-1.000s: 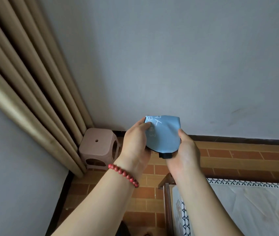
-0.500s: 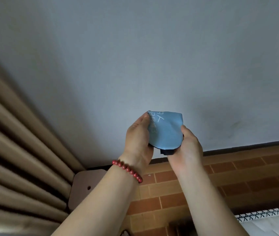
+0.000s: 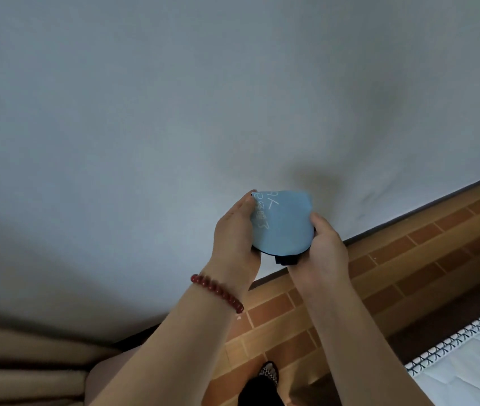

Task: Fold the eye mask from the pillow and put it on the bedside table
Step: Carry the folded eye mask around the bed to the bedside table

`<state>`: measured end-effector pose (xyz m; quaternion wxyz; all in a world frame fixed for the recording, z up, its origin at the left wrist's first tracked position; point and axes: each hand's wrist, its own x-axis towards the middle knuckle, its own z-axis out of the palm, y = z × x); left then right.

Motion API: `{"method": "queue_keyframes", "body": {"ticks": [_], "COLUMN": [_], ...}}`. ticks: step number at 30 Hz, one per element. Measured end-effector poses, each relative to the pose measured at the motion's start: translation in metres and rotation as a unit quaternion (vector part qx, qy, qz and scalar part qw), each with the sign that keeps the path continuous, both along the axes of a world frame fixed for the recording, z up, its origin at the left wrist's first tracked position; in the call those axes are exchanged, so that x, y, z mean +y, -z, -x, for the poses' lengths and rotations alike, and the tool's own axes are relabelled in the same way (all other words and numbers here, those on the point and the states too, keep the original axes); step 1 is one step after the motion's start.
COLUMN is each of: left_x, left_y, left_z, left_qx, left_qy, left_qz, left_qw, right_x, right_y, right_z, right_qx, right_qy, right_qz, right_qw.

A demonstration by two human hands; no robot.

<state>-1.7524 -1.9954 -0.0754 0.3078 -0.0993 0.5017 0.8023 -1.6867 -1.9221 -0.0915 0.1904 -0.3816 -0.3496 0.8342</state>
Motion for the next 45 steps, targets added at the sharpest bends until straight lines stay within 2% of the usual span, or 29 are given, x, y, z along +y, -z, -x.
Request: {"method": "queue_keyframes", "body": {"ticks": [7, 16, 28, 37, 41, 45], "left_x": [0.091, 0.190, 0.330, 0.439, 0.503, 0.566], "left_y": [-0.002, -0.001, 0.008, 0.011, 0.015, 0.017], "left_z": [0.035, 0.056, 0.091, 0.054, 0.033, 0.000], "left_qx": [-0.002, -0.001, -0.005, -0.014, 0.022, 0.089], "left_qy": [0.021, 0.131, 0.260, 0.398, 0.421, 0.425], "left_qz": [-0.033, -0.024, -0.010, -0.032, 0.019, 0.020], "left_qw": [0.999, 0.991, 0.966, 0.917, 0.907, 0.900], "right_x": [0.085, 0.176, 0.279, 0.366, 0.418, 0.486], "right_y": [-0.002, 0.001, 0.000, 0.002, 0.007, 0.003], "right_z": [0.033, 0.043, 0.062, 0.023, 0.002, -0.027], "right_qx": [0.042, 0.021, 0.015, 0.013, 0.017, 0.020], "right_qy": [0.037, 0.119, 0.291, 0.422, 0.447, 0.456], "right_qz": [0.010, 0.016, 0.045, 0.054, 0.037, 0.015], "right_qw": [0.998, 0.993, 0.956, 0.905, 0.893, 0.890]}}
